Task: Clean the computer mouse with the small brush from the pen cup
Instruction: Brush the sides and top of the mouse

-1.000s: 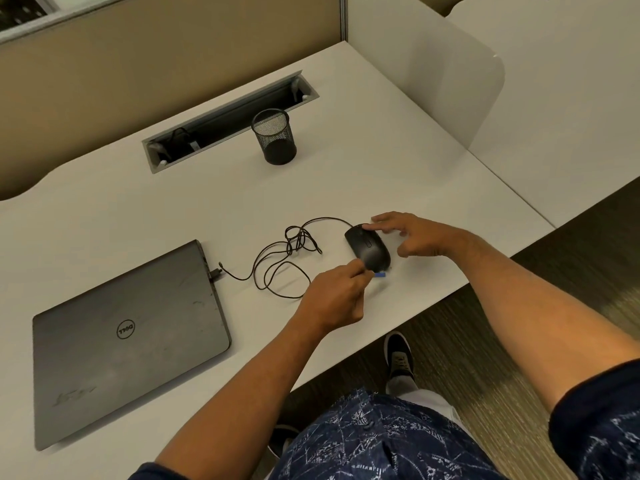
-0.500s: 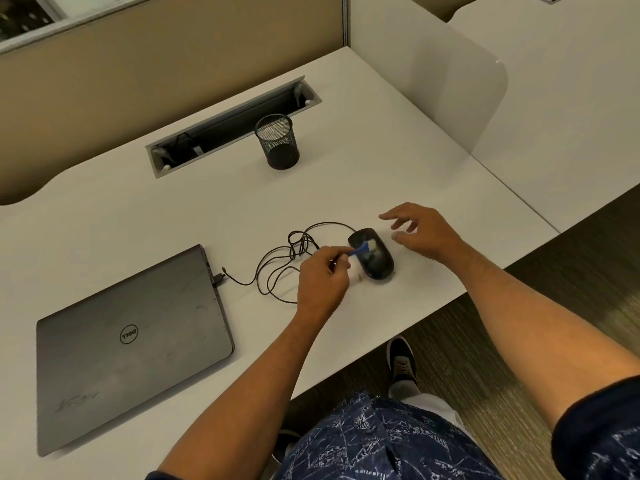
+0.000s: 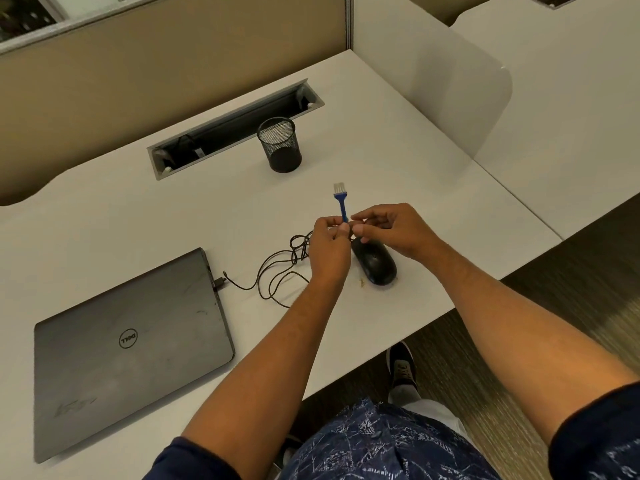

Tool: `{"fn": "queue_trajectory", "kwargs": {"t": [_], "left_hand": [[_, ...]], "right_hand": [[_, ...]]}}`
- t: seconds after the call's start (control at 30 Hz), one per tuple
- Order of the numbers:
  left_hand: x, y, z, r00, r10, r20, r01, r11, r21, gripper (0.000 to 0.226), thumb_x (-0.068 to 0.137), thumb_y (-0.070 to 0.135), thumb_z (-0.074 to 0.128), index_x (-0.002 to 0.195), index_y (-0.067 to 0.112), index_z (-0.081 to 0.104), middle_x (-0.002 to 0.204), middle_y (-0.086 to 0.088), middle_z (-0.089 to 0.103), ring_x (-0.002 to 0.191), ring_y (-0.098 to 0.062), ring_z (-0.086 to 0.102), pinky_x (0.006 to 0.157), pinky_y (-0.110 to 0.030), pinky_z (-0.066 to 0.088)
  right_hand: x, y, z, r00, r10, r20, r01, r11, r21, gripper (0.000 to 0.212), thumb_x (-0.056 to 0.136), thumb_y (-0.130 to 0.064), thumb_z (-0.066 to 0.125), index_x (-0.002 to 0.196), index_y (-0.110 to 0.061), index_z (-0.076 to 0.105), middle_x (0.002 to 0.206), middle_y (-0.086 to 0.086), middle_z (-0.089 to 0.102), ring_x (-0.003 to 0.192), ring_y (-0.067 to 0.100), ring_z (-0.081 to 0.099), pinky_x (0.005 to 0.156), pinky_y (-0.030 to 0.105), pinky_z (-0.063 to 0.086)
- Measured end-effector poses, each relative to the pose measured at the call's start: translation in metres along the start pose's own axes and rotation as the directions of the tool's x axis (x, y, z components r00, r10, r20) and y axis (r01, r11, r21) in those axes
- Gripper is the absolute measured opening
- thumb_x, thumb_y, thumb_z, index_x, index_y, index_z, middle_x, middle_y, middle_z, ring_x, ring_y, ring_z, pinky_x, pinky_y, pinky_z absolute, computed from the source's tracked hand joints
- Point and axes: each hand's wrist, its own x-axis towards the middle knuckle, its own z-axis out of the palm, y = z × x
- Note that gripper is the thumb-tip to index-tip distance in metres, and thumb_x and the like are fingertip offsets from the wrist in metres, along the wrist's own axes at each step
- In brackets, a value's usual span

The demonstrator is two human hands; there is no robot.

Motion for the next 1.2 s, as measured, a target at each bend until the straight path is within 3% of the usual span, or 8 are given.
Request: {"fn": "queue_trajectory", "kwargs": {"t": [0.1, 0.23, 0.4, 0.53, 0.6, 0.73, 0.87, 1.2], "left_hand": [[0.005, 0.005, 0.004, 0.992, -0.125, 0.023, 0.126, 0.99, -0.064, 0.01, 0.1, 0.021, 0.057, 0.11, 0.021, 0.058, 0.109, 0.0, 0.067, 0.1, -0.017, 0.066, 0.077, -0.023, 0.05], [0.007, 0.006, 0.006, 0.959, -0.264, 0.107, 0.278, 0.947, -0.158, 0.008, 0.101, 0.014, 0.058, 0.107, 0.02, 0.059, 0.116, -0.005, 0.067, 0.111, -0.024, 0.064, 0.098, -0.037, 0.053], [0.002, 0.004, 0.006, 0.916, -0.319, 0.245, 0.392, 0.845, -0.364, 0.016, 0.099, 0.003, 0.055, 0.109, 0.012, 0.064, 0.121, -0.011, 0.07, 0.114, -0.026, 0.065, 0.1, -0.038, 0.054], [-0.001, 0.004, 0.004, 0.958, -0.223, 0.179, 0.269, 0.917, -0.294, 0.009, 0.097, 0.009, 0.063, 0.099, 0.018, 0.063, 0.103, -0.003, 0.072, 0.101, -0.019, 0.068, 0.095, -0.036, 0.054], [-0.004, 0.0, 0.001, 0.983, -0.14, 0.116, 0.154, 0.981, -0.121, 0.014, 0.096, 0.023, 0.067, 0.109, 0.02, 0.063, 0.114, 0.0, 0.069, 0.111, -0.017, 0.065, 0.101, -0.036, 0.052], [-0.012, -0.017, 0.0, 0.988, 0.016, 0.152, -0.053, 0.969, 0.242, 0.076, 0.086, 0.036, 0.078, 0.149, 0.018, 0.039, 0.154, -0.004, 0.045, 0.14, -0.023, 0.044, 0.114, -0.042, 0.041], [-0.019, -0.031, 0.005, 0.971, 0.078, 0.227, -0.168, 0.897, 0.409, 0.114, 0.077, 0.044, 0.085, 0.161, 0.016, 0.013, 0.166, -0.006, 0.025, 0.151, -0.025, 0.026, 0.12, -0.041, 0.027], [-0.019, -0.043, 0.008, 0.95, 0.119, 0.29, -0.261, 0.813, 0.521, 0.117, 0.074, 0.046, 0.085, 0.16, 0.013, 0.014, 0.159, -0.008, 0.036, 0.147, -0.028, 0.031, 0.119, -0.042, 0.029]], "right_hand": [[0.001, -0.002, -0.001, 1.0, -0.003, 0.024, 0.003, 1.0, -0.007, 0.037, 0.09, -0.03, 0.077, 0.123, -0.014, 0.074, 0.101, 0.003, 0.08, 0.083, 0.016, 0.078, 0.091, 0.035, 0.061], [0.001, 0.0, -0.004, 0.998, -0.002, 0.068, 0.002, 1.0, -0.004, 0.032, 0.089, -0.03, 0.078, 0.118, -0.018, 0.076, 0.097, 0.0, 0.081, 0.082, 0.016, 0.078, 0.089, 0.032, 0.06], [0.004, 0.001, -0.008, 0.984, 0.074, 0.164, -0.068, 0.997, -0.038, 0.038, 0.079, -0.017, 0.086, 0.114, -0.02, 0.071, 0.095, -0.002, 0.081, 0.086, 0.013, 0.079, 0.089, 0.033, 0.062], [0.004, 0.002, -0.009, 0.992, 0.048, 0.12, -0.047, 0.999, -0.015, 0.025, 0.087, -0.018, 0.079, 0.112, -0.017, 0.074, 0.08, -0.003, 0.081, 0.075, 0.015, 0.079, 0.082, 0.024, 0.061], [0.005, 0.002, -0.017, 0.998, 0.025, 0.05, -0.024, 0.999, -0.021, 0.016, 0.09, -0.021, 0.077, 0.105, -0.019, 0.078, 0.078, -0.004, 0.08, 0.07, 0.013, 0.077, 0.074, 0.02, 0.06], [0.01, -0.001, -0.042, 0.998, 0.019, -0.053, -0.023, 0.997, -0.079, 0.005, 0.09, -0.02, 0.077, 0.094, -0.02, 0.08, 0.079, 0.0, 0.076, 0.066, 0.006, 0.068, 0.069, 0.018, 0.057], [0.017, -0.009, -0.059, 0.999, 0.015, -0.05, -0.02, 0.994, -0.104, 0.005, 0.087, -0.015, 0.078, 0.09, -0.01, 0.08, 0.078, 0.006, 0.072, 0.062, -0.002, 0.061, 0.061, 0.015, 0.052], [0.028, -0.004, -0.05, 0.991, 0.128, 0.045, -0.121, 0.983, -0.137, 0.016, 0.085, -0.026, 0.082, 0.085, -0.01, 0.081, 0.065, 0.004, 0.072, 0.055, 0.009, 0.063, 0.06, 0.021, 0.055]]}}
